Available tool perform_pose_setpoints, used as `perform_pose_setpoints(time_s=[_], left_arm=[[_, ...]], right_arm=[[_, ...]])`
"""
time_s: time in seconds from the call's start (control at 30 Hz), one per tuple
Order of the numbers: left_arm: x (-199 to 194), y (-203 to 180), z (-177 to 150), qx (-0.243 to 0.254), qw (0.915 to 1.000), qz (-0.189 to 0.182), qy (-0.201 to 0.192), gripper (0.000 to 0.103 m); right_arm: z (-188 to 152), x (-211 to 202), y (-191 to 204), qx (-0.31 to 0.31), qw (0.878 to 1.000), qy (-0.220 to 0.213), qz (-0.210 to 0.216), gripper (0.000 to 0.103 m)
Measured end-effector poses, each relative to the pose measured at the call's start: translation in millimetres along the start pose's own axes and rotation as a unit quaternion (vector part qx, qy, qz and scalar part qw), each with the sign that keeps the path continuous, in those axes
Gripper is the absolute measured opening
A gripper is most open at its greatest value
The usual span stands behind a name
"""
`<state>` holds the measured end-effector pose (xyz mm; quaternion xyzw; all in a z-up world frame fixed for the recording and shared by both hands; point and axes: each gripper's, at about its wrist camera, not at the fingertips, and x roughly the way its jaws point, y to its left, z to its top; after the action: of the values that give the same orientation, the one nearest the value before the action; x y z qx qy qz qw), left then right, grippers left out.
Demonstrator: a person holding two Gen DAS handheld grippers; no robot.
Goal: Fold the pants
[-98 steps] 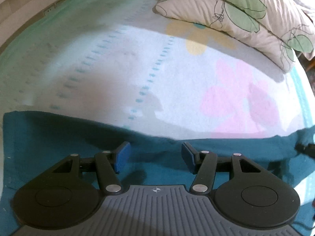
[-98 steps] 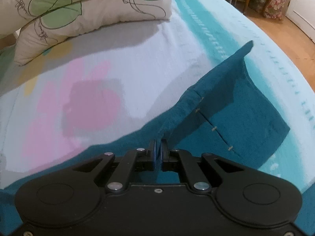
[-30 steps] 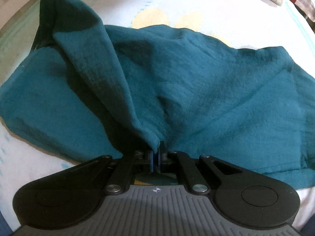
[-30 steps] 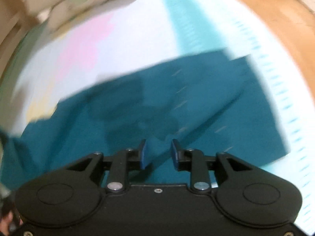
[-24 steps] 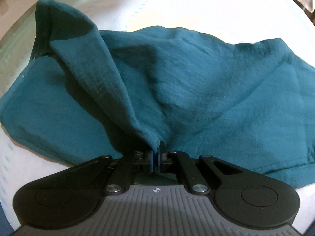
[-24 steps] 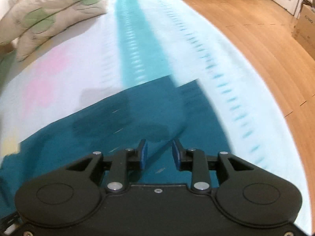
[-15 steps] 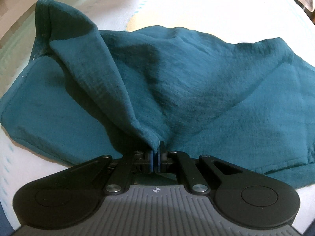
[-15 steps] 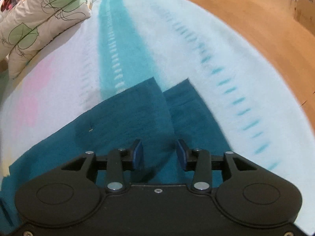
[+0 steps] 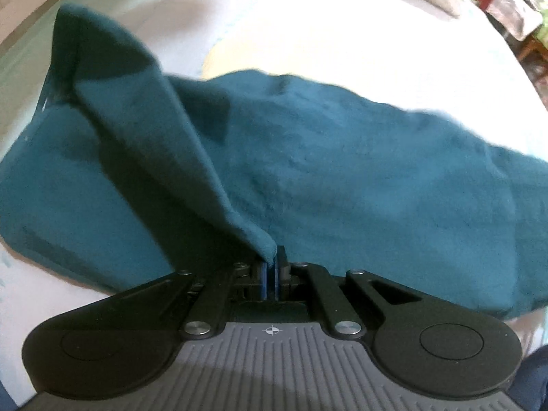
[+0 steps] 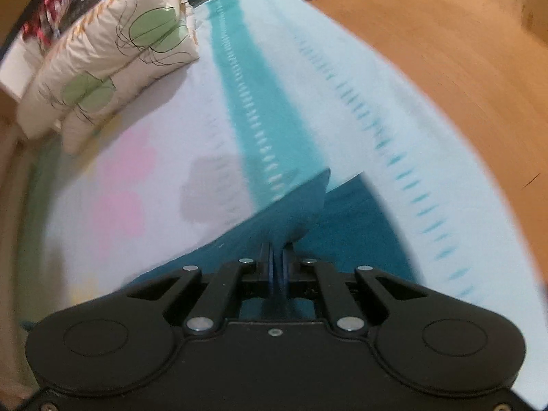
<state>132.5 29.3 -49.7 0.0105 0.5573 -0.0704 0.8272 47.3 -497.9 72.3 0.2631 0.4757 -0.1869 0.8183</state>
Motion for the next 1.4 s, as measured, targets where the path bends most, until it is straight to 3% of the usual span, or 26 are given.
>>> perform_pose_setpoints(time_s=[0.1, 0.13, 0.2, 0.27, 0.33, 0.5, 0.73, 0.87, 1.0, 1.13, 1.3, 1.33, 1.4], left_arm=[[-2.9, -6.1, -5.7, 0.012, 0.9998, -0.013, 0.003, 0.003], [-2.5, -7.0, -8.1, 0.017, 0.9998, -0.009, 0.004, 0.003], [1.6, -6.7, -13.2, 0.022, 0.9997, 0.003, 0.01, 0.003], [5.0, -3.0, -17.8, 0.015, 0.9997, -0.002, 0.018, 0.004], [7.7, -0.3, -22.6, 0.019, 0.9996, 0.0, 0.019, 0.004], [16.8, -3.2, -26.2, 0.021, 0.9996, 0.006, 0.02, 0.004], [17.7, -5.2, -25.2, 0.017, 0.9997, 0.012, 0.01, 0.004], [18.4, -2.9, -30.7, -0.003, 0.9999, 0.01, 0.005, 0.004], [18.2, -9.0, -36.3, 0.011, 0.9997, 0.02, -0.008, 0.004], [20.8, -16.5, -37.3, 0.032, 0.9988, 0.035, -0.015, 0.004], [20.9, -15.5, -35.9, 0.023, 0.9991, 0.033, -0.012, 0.004], [20.4, -13.7, -36.4, 0.022, 0.9992, 0.032, -0.012, 0.004], [20.0, -12.5, -36.5, 0.02, 0.9993, 0.03, -0.012, 0.004]], right_arm=[[-3.7, 24.3, -6.0, -0.021, 0.999, 0.021, -0.044, 0.015], [-3.7, 24.3, -6.0, -0.021, 0.999, 0.021, -0.044, 0.02], [-11.7, 72.4, -22.6, -0.027, 0.993, 0.069, -0.086, 0.022], [-19.6, 83.5, -35.1, -0.009, 0.991, 0.07, -0.113, 0.031], [-27.4, 80.3, -46.6, 0.003, 0.995, 0.05, -0.092, 0.031], [-37.7, 74.9, -66.7, 0.009, 0.997, 0.046, -0.061, 0.031], [-23.5, 72.7, -66.1, 0.001, 0.999, 0.002, -0.036, 0.032], [0.1, 90.4, -60.5, 0.002, 1.0, -0.018, -0.019, 0.043], [15.5, 118.5, -50.4, -0.014, 0.999, -0.017, -0.034, 0.043], [19.1, 136.9, -49.6, -0.023, 0.996, -0.02, -0.082, 0.043], [12.9, 136.5, -63.1, 0.001, 0.999, -0.01, -0.038, 0.041], [12.4, 135.9, -62.2, -0.004, 0.999, -0.012, -0.036, 0.038], [11.0, 135.3, -59.1, -0.021, 0.999, -0.014, -0.043, 0.018]])
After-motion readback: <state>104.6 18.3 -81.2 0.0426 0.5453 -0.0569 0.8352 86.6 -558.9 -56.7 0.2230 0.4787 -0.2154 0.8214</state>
